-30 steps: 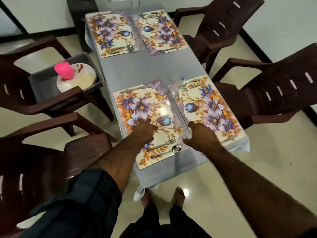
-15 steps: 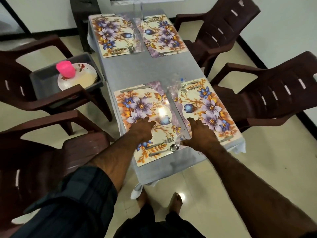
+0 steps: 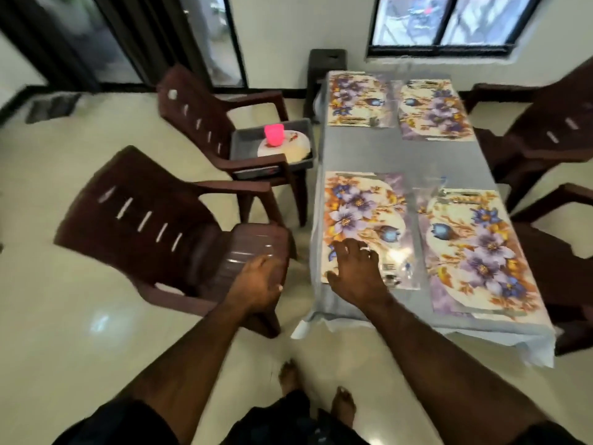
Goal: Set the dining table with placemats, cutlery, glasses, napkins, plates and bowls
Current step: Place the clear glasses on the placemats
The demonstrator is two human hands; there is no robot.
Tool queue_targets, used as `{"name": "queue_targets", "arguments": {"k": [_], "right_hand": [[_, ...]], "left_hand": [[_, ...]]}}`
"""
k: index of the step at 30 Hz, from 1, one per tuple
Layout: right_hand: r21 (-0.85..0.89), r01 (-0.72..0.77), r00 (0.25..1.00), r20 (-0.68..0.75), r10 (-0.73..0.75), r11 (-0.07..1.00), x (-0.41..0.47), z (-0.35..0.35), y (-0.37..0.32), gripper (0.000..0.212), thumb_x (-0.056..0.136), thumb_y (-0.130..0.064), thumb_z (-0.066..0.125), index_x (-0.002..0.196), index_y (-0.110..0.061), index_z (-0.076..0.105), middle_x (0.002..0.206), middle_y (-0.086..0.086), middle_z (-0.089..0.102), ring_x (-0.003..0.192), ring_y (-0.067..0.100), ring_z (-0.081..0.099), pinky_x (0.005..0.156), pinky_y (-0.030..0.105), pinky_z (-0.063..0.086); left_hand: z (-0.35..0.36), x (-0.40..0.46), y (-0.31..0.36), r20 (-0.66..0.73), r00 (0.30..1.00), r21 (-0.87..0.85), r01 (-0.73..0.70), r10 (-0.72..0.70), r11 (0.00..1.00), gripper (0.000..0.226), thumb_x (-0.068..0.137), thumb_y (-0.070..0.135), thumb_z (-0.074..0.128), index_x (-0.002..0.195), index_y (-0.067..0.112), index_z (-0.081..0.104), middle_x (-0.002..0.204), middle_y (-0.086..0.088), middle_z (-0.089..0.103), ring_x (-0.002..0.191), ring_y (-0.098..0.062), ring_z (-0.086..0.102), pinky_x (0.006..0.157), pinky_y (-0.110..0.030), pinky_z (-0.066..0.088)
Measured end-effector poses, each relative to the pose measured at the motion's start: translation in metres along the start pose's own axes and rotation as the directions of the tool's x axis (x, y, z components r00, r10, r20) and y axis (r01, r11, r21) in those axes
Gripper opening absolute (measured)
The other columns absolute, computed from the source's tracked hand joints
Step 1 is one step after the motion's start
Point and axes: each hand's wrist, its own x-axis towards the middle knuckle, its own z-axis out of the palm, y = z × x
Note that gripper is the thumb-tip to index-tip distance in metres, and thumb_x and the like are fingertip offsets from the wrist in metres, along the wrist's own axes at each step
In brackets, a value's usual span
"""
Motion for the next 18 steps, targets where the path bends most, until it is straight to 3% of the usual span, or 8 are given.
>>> {"name": "queue_targets", "arguments": {"k": [4,6,8,12,18], "right_hand": [[-0.004,0.115,0.987,0.117,-0.114,0.993,-0.02,0.027,-0.059,0.079,0.068,-0.052,0.064,0.138,-0.016,0.056,0.128,0.013,0.058,0.111,0.039,0.06,0.09,0.049,0.046],[-0.044,0.231,0.958,0.184,-0.219,0.972,-0.029,0.042,-0.108,0.081,0.071,-0.053,0.065,0.143,-0.018,0.05,0.136,0.012,0.053,0.123,0.039,0.055,0.098,0.049,0.043],[-0.059,0.247,0.94,0.258,-0.224,0.967,-0.032,0.046,-0.122,0.083,0.075,-0.057,0.063,0.147,-0.024,0.041,0.144,0.01,0.047,0.13,0.038,0.049,0.106,0.05,0.04],[-0.045,0.382,0.868,0.361,-0.342,0.923,-0.032,0.081,-0.225,0.08,0.076,-0.06,0.066,0.146,-0.029,0.041,0.143,0.007,0.047,0.13,0.036,0.048,0.107,0.05,0.042],[-0.044,0.44,0.794,0.485,-0.366,0.897,-0.029,0.13,-0.39,0.083,0.085,-0.059,0.063,0.153,-0.025,0.031,0.152,0.011,0.04,0.136,0.038,0.044,0.114,0.052,0.037]], "left_hand": [[0.008,-0.081,-0.057,-0.04,0.986,-0.047,0.16,-0.162,0.986,0.073,0.092,0.043,0.072,0.157,0.022,0.045,0.162,-0.008,0.04,0.149,-0.034,0.037,0.122,-0.042,0.031],[0.017,-0.131,-0.097,-0.056,0.964,-0.118,0.251,-0.259,0.961,0.075,0.091,0.048,0.07,0.157,0.025,0.042,0.163,-0.007,0.04,0.148,-0.034,0.037,0.121,-0.045,0.034],[0.024,-0.145,-0.107,-0.059,0.958,-0.146,0.27,-0.281,0.952,0.076,0.089,0.051,0.07,0.155,0.025,0.043,0.161,-0.006,0.042,0.145,-0.034,0.041,0.118,-0.044,0.038],[0.026,-0.22,-0.187,-0.065,0.911,-0.24,0.381,-0.407,0.893,0.074,0.094,0.046,0.072,0.158,0.024,0.041,0.163,-0.006,0.036,0.146,-0.032,0.037,0.118,-0.039,0.034],[0.022,-0.307,-0.334,-0.039,0.841,-0.345,0.496,-0.54,0.797,0.073,0.096,0.045,0.071,0.158,0.025,0.039,0.163,-0.005,0.035,0.145,-0.034,0.037,0.115,-0.042,0.039]]}}
